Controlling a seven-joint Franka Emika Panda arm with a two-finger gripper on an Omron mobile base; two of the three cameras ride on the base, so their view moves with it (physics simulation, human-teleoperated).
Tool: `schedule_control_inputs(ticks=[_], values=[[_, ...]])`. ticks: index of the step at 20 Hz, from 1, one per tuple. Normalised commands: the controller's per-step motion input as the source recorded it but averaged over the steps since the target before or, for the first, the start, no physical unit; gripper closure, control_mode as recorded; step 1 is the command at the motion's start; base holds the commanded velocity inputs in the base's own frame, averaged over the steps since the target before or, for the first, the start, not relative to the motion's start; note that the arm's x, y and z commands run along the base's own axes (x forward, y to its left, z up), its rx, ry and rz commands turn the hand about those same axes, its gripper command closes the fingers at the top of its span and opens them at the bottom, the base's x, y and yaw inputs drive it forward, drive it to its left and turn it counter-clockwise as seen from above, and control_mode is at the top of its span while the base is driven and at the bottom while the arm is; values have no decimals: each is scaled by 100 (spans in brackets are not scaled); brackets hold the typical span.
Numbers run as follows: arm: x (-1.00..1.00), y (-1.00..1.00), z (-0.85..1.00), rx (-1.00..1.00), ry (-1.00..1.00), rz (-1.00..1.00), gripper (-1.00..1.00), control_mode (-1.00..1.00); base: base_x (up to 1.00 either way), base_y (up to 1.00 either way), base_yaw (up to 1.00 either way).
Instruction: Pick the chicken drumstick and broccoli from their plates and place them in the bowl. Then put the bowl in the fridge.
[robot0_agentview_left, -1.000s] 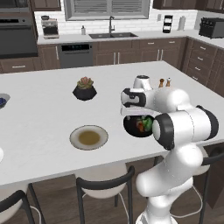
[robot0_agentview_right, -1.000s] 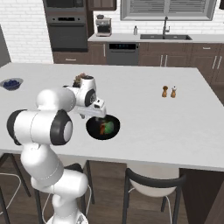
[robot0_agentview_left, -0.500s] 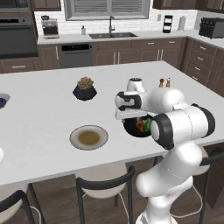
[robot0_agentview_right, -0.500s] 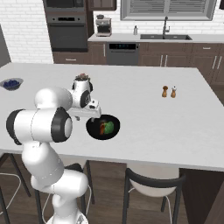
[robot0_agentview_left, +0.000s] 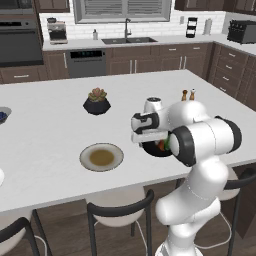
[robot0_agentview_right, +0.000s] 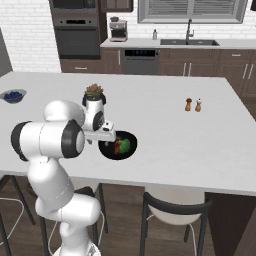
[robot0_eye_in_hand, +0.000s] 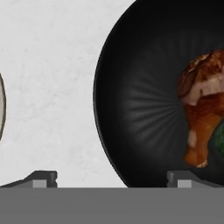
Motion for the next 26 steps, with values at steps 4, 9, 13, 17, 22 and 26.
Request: schedule_control_inputs(ticks=[4,9,13,17,22,26], values=[[12,0,-15,0,0,0,-100,-100,0,0,0],[5,0,-10,0,0,0,-100,-100,0,0,0],[3,0,-11,0,0,0,-100,-100,0,0,0],[0,0,-21,0,0,0,-100,-100,0,0,0],[0,0,-20,0,0,0,-100,-100,0,0,0],[2,0,-15,0,0,0,-100,-100,0,0,0]])
